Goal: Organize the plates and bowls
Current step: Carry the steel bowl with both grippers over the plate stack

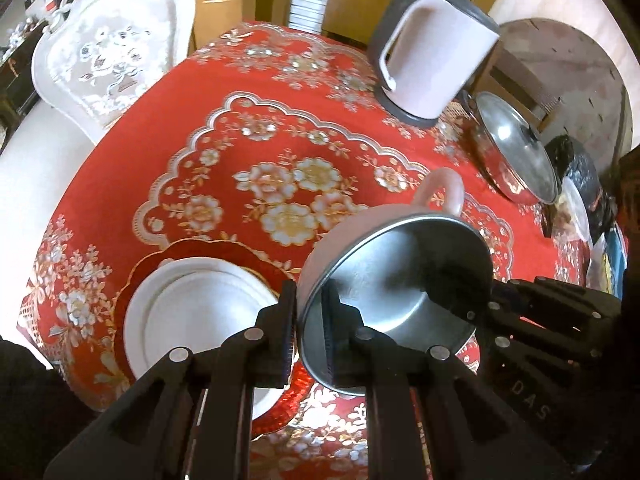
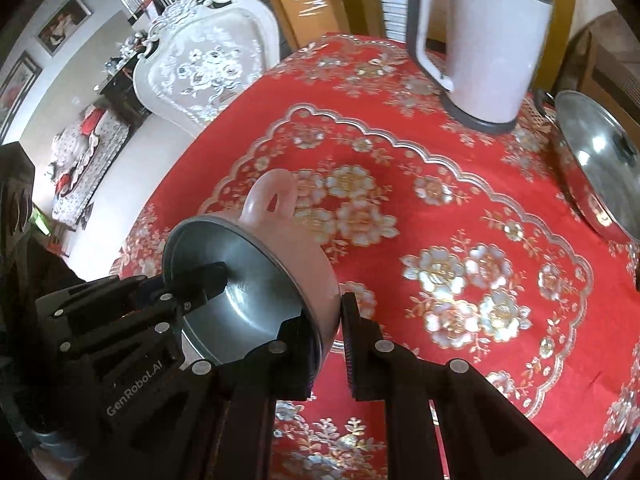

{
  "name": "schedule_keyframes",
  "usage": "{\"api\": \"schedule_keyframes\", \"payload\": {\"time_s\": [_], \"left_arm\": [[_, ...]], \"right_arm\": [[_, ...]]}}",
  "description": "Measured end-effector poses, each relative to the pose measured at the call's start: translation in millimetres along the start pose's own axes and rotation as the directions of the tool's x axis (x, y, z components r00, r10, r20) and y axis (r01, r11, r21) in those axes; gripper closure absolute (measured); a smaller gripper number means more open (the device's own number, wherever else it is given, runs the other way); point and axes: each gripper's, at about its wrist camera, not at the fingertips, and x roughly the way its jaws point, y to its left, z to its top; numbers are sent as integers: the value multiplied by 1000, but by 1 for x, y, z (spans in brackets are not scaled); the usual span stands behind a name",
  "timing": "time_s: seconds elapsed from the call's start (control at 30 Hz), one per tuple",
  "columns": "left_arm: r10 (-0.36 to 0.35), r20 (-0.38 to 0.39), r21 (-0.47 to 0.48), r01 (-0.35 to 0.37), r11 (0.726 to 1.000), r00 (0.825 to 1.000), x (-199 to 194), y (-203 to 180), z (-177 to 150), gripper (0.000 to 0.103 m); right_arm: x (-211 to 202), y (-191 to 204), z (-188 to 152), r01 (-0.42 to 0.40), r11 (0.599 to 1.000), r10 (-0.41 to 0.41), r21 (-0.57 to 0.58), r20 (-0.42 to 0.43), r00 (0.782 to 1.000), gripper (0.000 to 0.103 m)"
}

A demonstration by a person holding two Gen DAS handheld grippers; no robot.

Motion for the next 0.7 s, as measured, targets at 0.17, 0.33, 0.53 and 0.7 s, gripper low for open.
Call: {"api": "schedule_keyframes", "payload": {"time_s": [0.17,0.33,0.53,0.7], "left_arm": [[29,16,-25,-28,999,999,-13,23,-1,93],[62,4,-78,-62,995,998,-15,54,-8,93],[97,-45,-136,-102,985,994,-2,86,-23,93],[103,-80,-166,-116,979,991,16,101,-36,93]], "right_arm": [[5,26,6,-33,999,32,-43,-15,999,91],[23,58,7,-73,993,67,-93,-60,996,90],[55,84,1,-99,987,83,-127,-127,988,88],[80,92,-9,-101,986,77,-130,-180,981,88]]}}
